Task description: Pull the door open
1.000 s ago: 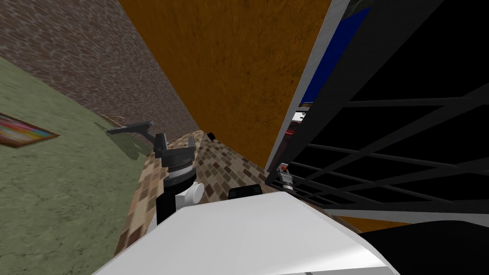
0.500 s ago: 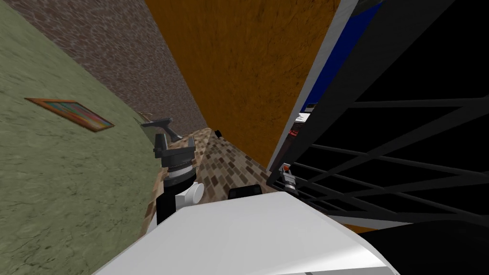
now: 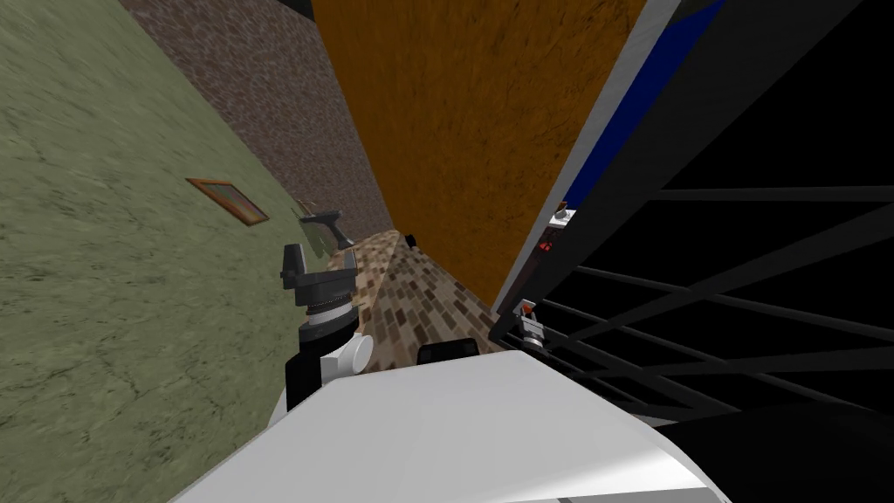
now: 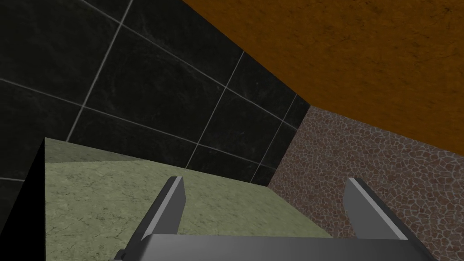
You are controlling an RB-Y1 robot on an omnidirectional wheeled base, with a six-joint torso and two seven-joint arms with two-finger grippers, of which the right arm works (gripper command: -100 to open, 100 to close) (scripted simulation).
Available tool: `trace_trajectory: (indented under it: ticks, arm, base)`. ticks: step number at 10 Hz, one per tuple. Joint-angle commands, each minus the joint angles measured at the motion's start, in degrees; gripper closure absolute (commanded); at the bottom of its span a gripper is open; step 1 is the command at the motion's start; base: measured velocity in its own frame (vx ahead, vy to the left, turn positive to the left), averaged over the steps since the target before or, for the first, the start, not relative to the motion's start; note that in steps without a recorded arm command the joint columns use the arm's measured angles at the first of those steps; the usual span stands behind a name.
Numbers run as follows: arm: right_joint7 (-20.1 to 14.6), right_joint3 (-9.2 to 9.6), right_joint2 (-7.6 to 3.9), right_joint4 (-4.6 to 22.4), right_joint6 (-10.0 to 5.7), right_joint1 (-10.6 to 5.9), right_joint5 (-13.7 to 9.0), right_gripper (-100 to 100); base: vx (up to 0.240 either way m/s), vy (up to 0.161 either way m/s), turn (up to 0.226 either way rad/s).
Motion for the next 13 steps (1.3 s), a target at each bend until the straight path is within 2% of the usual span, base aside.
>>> trace_trajectory:
  ticks: [1,2,3,5,6,9,10,11,13]
  arm:
    - [-0.25,-2.0,0.83,0.01,0.97,-0.06,1.0,100]
    - [-0.33,-2.97,1.15,0.08,1.44,0.01,1.37,100]
    - [-0.2,-2.37,0.92,0.08,1.26,0.16,0.98,100]
    - [-1.66,-1.24,-0.01,0.41,0.98,0.27,1.93,100]
    - [-1.37,-1.88,0.11,0.12,0.64,0.98,1.33,-100]
    - [-1.57,-2.16,0.2,-0.34,0.02,2.21,0.8,-100]
    - [-1.59,-2.1,0.14,-0.03,0.16,1.77,0.92,-100]
    - [-2.72,-1.93,-0.52,1.43,-0.09,0.89,1.23,-100]
    - [-3.97,-1.74,-1.29,3.06,-0.32,-0.16,1.61,-100]
  base:
    - [-0.084,-0.031,0.214]
    - [-0.071,-0.043,0.18]
    - [-0.028,-0.02,0.034]
    - [-0.111,0.1,0.031]
    - [-0.129,0.133,-0.071]
    - [-0.118,0.174,-0.071]
    - [-0.056,0.083,-0.028]
    - [0.092,-0.021,-0.072]
    - [0.178,-0.085,-0.049]
